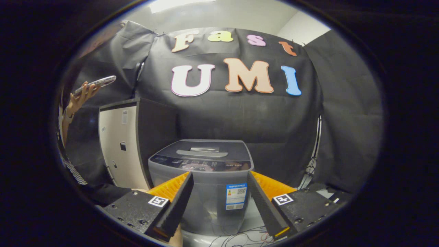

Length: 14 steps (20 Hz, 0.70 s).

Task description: Put the clothes into the washing machine and then close the washing machine lid.

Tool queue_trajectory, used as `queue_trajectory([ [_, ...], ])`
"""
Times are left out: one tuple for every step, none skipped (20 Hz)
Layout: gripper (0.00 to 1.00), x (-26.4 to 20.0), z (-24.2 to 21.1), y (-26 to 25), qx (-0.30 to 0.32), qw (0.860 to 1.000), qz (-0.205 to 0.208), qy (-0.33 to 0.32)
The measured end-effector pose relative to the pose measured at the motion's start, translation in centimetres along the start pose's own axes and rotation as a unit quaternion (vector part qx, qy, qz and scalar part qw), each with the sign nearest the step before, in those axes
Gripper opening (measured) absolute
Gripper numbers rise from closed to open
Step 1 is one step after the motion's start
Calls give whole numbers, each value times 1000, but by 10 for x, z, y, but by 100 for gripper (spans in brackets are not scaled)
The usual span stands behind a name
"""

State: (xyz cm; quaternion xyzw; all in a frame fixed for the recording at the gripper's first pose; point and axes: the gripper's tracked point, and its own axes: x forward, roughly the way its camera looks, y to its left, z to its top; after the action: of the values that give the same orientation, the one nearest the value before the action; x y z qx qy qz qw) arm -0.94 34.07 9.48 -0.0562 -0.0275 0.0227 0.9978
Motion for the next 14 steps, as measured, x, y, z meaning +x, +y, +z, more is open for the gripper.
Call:
queue_trajectory([
  [95,-2,0,1,10,1000,3,3],
  [95,-8,1,1,10,1000,4,-1],
  [95,-8,-2,0,5,1000,4,3],
  [95,-12,-2,0,6,1000,7,3],
  [95,-15,1,3,7,1000,7,-2],
  [95,-18,1,5,6,1000,12,1],
  [95,-20,0,7,6,1000,16,1],
  [95,-23,0,12,6,1000,26,-1],
  [96,-25,0,13,5,1000,28,0],
  [96,-26,0,13,6,1000,30,0],
  [96,-27,0,13,6,1000,30,0],
  [96,-27,-1,13,6,1000,30,1],
  [95,-24,0,13,6,1000,29,1],
  [95,-25,0,13,6,1000,30,1],
])
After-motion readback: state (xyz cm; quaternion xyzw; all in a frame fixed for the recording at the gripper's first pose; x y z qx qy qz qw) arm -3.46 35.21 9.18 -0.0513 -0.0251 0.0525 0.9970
